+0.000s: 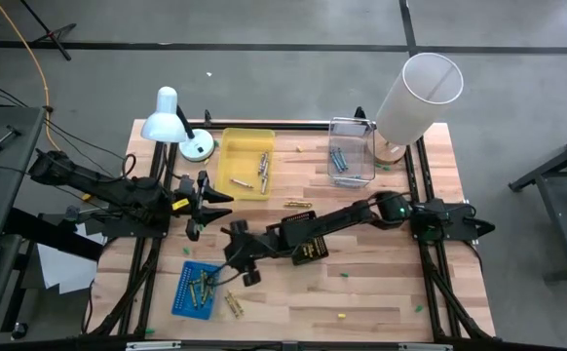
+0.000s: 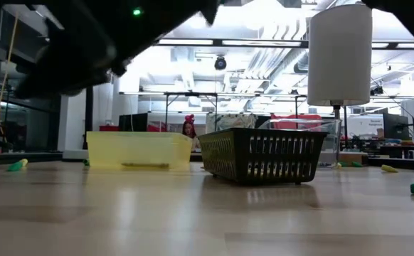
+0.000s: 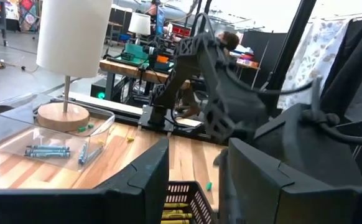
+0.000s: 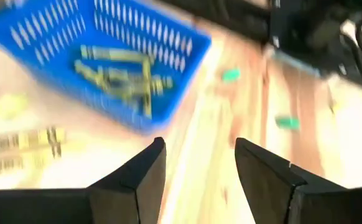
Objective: Sort crayons
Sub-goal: Put the yellow crayon into the black bin
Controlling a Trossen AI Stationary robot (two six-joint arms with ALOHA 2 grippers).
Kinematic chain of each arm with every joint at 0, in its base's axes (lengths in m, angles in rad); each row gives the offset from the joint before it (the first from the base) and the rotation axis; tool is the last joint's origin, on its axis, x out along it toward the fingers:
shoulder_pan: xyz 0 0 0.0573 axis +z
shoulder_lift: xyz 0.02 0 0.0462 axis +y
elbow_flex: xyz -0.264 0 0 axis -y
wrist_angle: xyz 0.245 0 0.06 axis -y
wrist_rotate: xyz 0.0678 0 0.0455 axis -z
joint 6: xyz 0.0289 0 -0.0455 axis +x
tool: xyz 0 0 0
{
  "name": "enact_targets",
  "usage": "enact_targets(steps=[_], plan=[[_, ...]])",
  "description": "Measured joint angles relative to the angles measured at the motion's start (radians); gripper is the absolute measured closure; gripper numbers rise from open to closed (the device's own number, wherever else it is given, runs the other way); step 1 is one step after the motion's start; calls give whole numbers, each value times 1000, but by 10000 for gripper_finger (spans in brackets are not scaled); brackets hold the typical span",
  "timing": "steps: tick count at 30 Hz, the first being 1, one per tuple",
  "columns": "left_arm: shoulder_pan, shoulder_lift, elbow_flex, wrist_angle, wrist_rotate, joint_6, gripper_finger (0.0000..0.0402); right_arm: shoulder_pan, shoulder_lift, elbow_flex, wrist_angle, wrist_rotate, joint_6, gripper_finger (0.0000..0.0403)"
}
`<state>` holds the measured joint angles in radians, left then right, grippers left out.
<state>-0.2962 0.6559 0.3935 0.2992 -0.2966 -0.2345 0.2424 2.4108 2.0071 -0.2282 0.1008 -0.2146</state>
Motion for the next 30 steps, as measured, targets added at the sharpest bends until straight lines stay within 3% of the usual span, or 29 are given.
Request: enact_targets(steps=[13,16,21,26,30], plan=[[-1,0,0,-9,1,0,247,43,-144,-4,-385,261,-7,217],[-1,0,0,-16,2,0,247,50,-206,-73,-421,327,24,217],[-14,0,0,-15,1,0,247,70,-410,-361,-329,468,104,217],[-19,0,0,-6,-11,1,247,106,-716,-758,-185,636,275,217],[-18,3,0,-2,-83,27,247,132,-958,-1029,-17,723,405,217]])
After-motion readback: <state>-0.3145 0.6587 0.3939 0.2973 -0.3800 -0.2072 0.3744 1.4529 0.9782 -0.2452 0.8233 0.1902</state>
